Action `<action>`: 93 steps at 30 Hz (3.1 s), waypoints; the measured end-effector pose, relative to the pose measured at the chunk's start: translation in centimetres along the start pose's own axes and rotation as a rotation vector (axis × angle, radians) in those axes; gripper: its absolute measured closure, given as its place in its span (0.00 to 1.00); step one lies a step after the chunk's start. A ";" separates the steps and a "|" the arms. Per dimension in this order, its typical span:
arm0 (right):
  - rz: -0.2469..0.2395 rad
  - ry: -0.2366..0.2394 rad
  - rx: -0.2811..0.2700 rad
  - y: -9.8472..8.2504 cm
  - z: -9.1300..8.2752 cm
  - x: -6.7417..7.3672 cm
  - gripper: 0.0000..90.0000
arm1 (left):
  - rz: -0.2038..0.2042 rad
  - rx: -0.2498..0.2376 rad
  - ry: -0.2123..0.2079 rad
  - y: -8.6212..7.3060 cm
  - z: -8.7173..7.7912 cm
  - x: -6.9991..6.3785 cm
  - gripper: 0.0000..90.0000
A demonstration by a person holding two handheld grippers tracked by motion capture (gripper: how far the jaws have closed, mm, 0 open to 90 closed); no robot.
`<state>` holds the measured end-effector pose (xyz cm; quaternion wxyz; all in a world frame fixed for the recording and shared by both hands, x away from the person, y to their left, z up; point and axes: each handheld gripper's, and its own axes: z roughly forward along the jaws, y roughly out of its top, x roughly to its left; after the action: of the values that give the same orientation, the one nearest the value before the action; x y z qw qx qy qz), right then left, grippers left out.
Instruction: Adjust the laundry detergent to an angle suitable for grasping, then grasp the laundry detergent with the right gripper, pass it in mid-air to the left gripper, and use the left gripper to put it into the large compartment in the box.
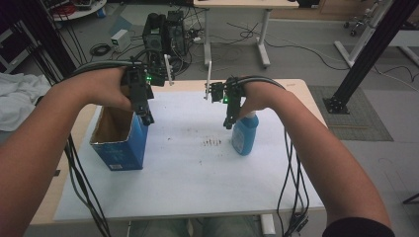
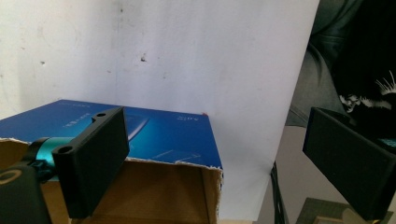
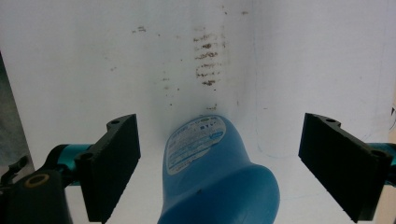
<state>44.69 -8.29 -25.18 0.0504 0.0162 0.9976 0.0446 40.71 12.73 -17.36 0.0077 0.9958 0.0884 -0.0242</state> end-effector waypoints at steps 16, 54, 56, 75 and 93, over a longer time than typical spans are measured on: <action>-0.004 0.001 -0.006 -0.1 0.0 -0.1 0.13 | 0.011 0.013 0.002 0.7 0.7 0.4 0.08; 0.197 0.002 -0.443 -2.2 -2.7 -1.1 0.13 | 0.004 0.029 -0.001 0.5 1.0 -0.2 0.08; 0.257 -0.004 -0.489 -2.6 -3.2 -1.3 0.13 | 0.000 0.027 -0.007 0.5 1.0 -0.2 0.08; 0.687 -0.215 -0.846 -10.3 -3.3 -2.5 0.13 | -0.003 0.034 0.010 0.1 1.3 -0.3 0.08; 0.851 -0.294 -0.916 -22.6 0.5 8.4 0.13 | 0.055 0.019 -0.002 1.0 1.8 -1.0 0.08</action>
<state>35.71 -30.43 -28.51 0.1665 0.3936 0.7665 0.4794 39.84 11.52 -19.11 -0.0011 0.9978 0.0605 -0.0256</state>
